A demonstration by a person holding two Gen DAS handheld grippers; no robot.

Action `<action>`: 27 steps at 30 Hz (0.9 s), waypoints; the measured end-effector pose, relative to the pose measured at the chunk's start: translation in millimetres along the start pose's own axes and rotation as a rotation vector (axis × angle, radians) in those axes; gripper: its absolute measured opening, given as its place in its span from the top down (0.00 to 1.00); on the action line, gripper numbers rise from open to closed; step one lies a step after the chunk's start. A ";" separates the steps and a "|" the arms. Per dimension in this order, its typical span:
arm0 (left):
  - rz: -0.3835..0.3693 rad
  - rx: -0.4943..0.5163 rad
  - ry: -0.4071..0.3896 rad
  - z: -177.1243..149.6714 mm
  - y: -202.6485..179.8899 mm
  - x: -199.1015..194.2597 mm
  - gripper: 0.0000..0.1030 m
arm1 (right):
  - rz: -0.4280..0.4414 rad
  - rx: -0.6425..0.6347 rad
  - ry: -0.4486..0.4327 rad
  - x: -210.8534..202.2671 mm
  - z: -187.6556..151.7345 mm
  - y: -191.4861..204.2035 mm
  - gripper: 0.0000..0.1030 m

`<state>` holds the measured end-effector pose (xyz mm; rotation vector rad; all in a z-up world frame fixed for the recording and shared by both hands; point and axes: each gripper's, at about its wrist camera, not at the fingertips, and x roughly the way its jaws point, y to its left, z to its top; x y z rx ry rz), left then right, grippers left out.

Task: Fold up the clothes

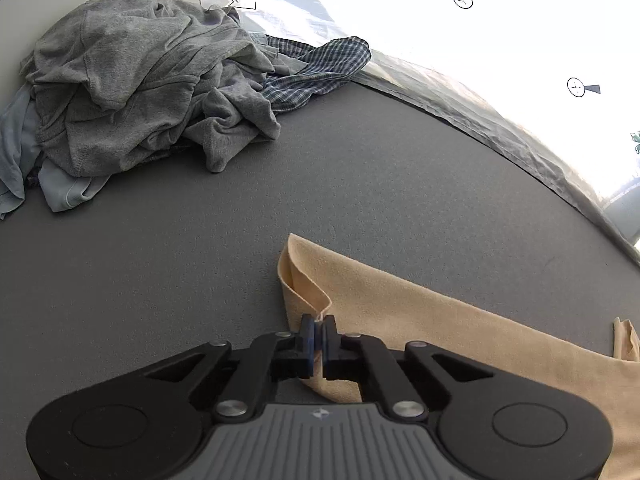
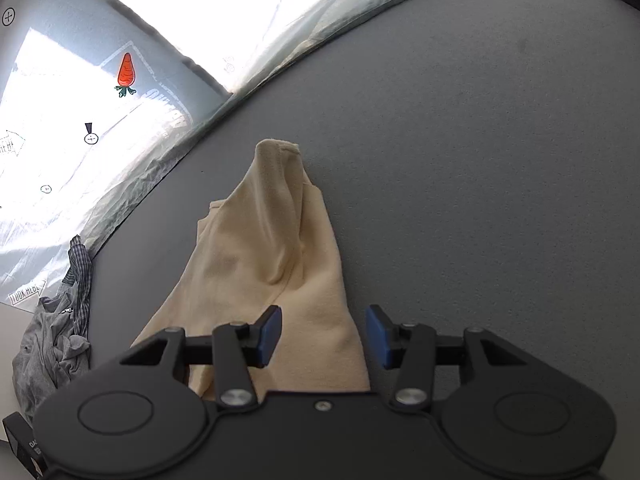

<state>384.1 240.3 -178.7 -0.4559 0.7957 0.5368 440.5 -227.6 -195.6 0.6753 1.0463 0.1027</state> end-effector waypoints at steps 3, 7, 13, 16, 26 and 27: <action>-0.144 -0.004 0.025 -3.1 -18.9 -12.7 0.98 | 0.028 0.065 0.002 -2.4 -2.4 -8.6 0.53; -0.386 0.128 0.112 -30.0 -69.2 -32.9 0.98 | 0.064 0.130 0.002 -5.2 -3.1 -16.2 0.53; -0.487 0.322 0.315 -92.1 -124.0 -31.5 0.73 | 0.137 0.163 0.025 -1.9 -5.7 -11.4 0.52; -0.528 0.252 0.355 -91.1 -114.5 -32.2 0.50 | 0.198 0.137 0.061 9.2 -9.5 4.0 0.59; -0.399 0.102 0.453 -78.5 -78.5 -11.5 0.42 | 0.403 0.050 0.182 46.1 -22.0 55.3 0.90; -0.393 0.095 0.464 -77.5 -78.3 -10.9 0.42 | 0.410 0.043 0.196 52.0 -22.3 60.5 0.90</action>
